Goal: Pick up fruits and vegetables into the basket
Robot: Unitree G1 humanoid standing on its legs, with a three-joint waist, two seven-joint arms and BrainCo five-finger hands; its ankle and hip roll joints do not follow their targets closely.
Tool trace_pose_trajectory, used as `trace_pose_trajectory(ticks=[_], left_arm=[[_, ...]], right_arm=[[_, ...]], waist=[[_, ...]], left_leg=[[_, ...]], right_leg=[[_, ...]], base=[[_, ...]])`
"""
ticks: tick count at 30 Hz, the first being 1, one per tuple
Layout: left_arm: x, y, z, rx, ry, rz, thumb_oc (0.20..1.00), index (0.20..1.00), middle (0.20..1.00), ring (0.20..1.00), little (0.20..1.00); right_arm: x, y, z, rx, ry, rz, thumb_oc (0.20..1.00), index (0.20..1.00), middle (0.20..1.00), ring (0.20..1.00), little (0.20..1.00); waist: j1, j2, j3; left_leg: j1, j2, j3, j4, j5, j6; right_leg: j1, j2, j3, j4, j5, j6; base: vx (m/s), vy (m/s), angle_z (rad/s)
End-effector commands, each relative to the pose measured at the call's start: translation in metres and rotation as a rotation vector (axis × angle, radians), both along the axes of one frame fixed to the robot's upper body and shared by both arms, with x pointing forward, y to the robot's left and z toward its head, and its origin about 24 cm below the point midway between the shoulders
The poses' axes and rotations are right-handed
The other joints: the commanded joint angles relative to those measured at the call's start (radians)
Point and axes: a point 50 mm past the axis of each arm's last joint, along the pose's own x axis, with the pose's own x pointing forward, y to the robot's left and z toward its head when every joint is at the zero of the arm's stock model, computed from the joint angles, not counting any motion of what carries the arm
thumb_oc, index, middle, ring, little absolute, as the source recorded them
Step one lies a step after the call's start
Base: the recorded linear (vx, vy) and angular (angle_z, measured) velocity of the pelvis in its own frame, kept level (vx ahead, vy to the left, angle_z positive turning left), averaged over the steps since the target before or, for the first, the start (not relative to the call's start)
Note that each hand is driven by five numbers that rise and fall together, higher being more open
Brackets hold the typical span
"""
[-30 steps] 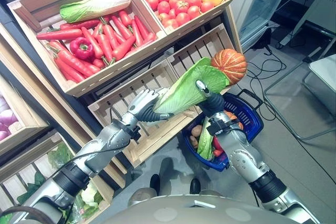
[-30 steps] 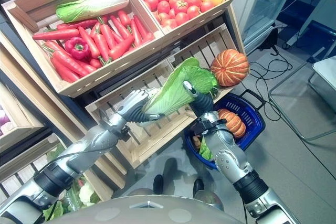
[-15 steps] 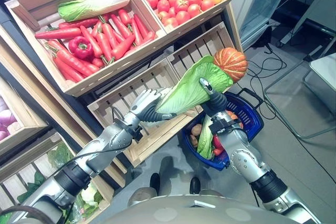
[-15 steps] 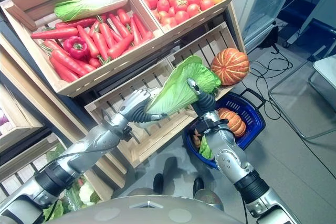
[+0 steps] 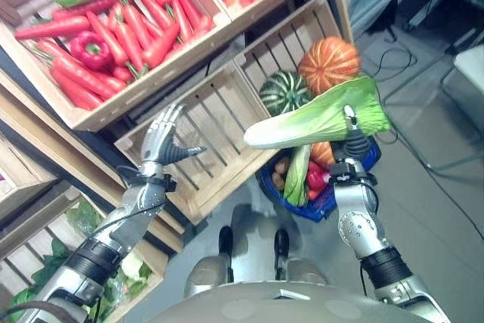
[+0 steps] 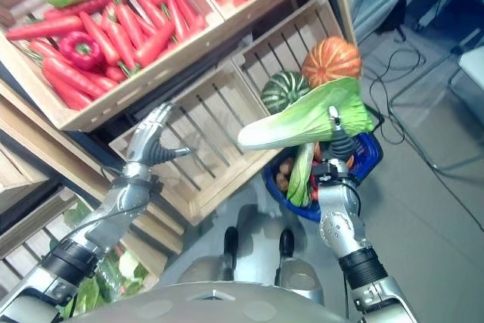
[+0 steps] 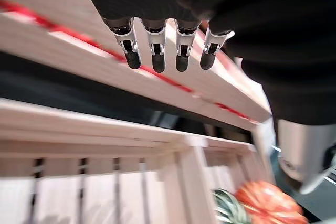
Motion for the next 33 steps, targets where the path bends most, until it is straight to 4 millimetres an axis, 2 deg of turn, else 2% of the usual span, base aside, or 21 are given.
trace_pose_trajectory(ticks=[1,3,4,5,10,11,13,16,18,26,29,33], left_arm=[[0.015,0.013,0.036,-0.044,-0.219,0.081,1.0,1.0,1.0,1.0,1.0],[0.02,0.012,0.044,-0.072,-0.259,0.086,1.0,1.0,1.0,1.0,1.0],[0.024,0.007,0.05,-0.099,-0.307,0.075,1.0,1.0,1.0,1.0,1.0],[0.027,0.002,0.055,-0.125,-0.341,0.061,1.0,1.0,1.0,1.0,1.0],[0.039,-0.019,0.08,-0.21,-0.482,-0.002,1.0,1.0,1.0,1.0,1.0],[0.039,-0.019,0.08,-0.21,-0.482,-0.002,1.0,1.0,1.0,1.0,1.0],[0.045,-0.029,0.091,-0.252,-0.534,-0.038,1.0,1.0,1.0,1.0,1.0],[0.047,-0.033,0.097,-0.279,-0.559,-0.059,1.0,1.0,1.0,1.0,1.0],[0.054,-0.051,0.113,-0.391,-0.594,-0.158,1.0,1.0,1.0,1.0,1.0],[0.058,-0.068,0.128,-0.5,-0.605,-0.319,1.0,1.0,1.0,1.0,1.0],[0.058,-0.068,0.129,-0.533,-0.598,-0.344,1.0,1.0,1.0,1.0,1.0],[0.056,-0.068,0.127,-0.56,-0.592,-0.376,1.0,1.0,1.0,1.0,1.0]], right_arm=[[0.008,-0.002,0.043,-0.009,-0.22,-0.132,0.2,0.2,0.2,0.2,0.2],[0.01,-0.014,0.045,-0.015,-0.225,-0.227,0.2,0.2,0.2,0.2,0.2],[0.009,-0.023,0.055,-0.119,-0.241,-0.404,0.2,0.2,0.2,0.2,0.2],[0.011,-0.028,0.062,-0.141,-0.252,-0.475,0.2,0.2,0.2,0.2,0.2],[0.025,-0.035,0.09,-0.231,-0.305,-0.638,0.2,0.2,0.2,0.2,0.2],[0.025,-0.035,0.09,-0.231,-0.305,-0.638,0.2,0.2,0.2,0.2,0.2],[0.035,-0.035,0.104,-0.242,-0.327,-0.664,0.2,0.2,0.2,0.2,0.2],[0.039,-0.035,0.109,-0.257,-0.332,-0.684,0.2,0.2,0.2,0.2,0.2],[0.055,-0.042,0.121,-0.237,-0.323,-0.693,0.2,0.2,0.2,0.2,0.2],[0.08,-0.06,0.146,-0.275,-0.29,-0.609,0.2,0.2,0.2,0.2,0.2],[0.088,-0.065,0.144,-0.288,-0.24,-0.559,0.2,0.2,0.2,0.2,0.2],[0.099,-0.066,0.126,-0.308,-0.113,-0.434,0.2,0.2,0.2,0.2,0.2]], waist=[[-0.024,-0.048,0.084],[-0.026,-0.048,0.115],[-0.028,-0.047,0.148],[-0.028,-0.046,0.171],[-0.023,-0.044,0.245],[-0.023,-0.044,0.245],[-0.023,-0.045,0.272],[-0.023,-0.044,0.285],[-0.015,-0.039,0.286],[0.007,-0.019,0.286],[0.011,-0.015,0.286],[0.017,-0.014,0.286]], left_leg=[[-0.088,-0.069,0.025,0.161,-0.084,0.06],[-0.128,-0.069,0.027,0.213,-0.091,0.055],[-0.177,-0.069,0.026,0.271,-0.102,0.051],[-0.209,-0.068,0.028,0.308,-0.111,0.05],[-0.345,-0.073,0.026,0.46,-0.157,0.042],[-0.345,-0.073,0.026,0.46,-0.157,0.042],[-0.411,-0.069,0.035,0.523,-0.174,0.037],[-0.441,-0.069,0.041,0.56,-0.185,0.033],[-0.574,-0.074,0.054,0.695,-0.24,0.031],[-0.725,-0.079,0.062,0.862,-0.299,0.04],[-0.757,-0.08,0.063,0.889,-0.302,0.043],[-0.783,-0.082,0.063,0.904,-0.297,0.043]], right_leg=[[-0.058,-0.023,0.008,0.138,-0.031,0.028],[-0.092,-0.023,0.005,0.179,-0.041,0.021],[-0.134,-0.026,0.004,0.227,-0.048,0.018],[-0.162,-0.026,0.004,0.258,-0.056,0.014],[-0.277,-0.032,-0.003,0.387,-0.091,0.003],[-0.277,-0.032,-0.003,0.387,-0.091,0.003],[-0.341,-0.034,-0.005,0.456,-0.108,0.001],[-0.37,-0.039,-0.005,0.494,-0.116,0.002],[-0.497,-0.058,-0.014,0.625,-0.152,-0.001],[-0.666,-0.078,-0.017,0.802,-0.19,-0.005],[-0.704,-0.08,-0.018,0.834,-0.188,-0.004],[-0.734,-0.08,-0.019,0.853,-0.181,-0.001]], base=[[-0.11,0.001,-0.01],[-0.13,0.004,-0.02],[-0.17,0.011,-0.01],[-0.18,0.009,0.04],[-0.1,0.001,0.02],[-0.09,0.003,0.02],[-0.09,0.01,0.03],[-0.06,-0.001,0.01],[-0.08,-0.032,0.1],[0.0,-0.048,0.06],[0.01,-0.052,0.06],[0.04,-0.047,0.03]])
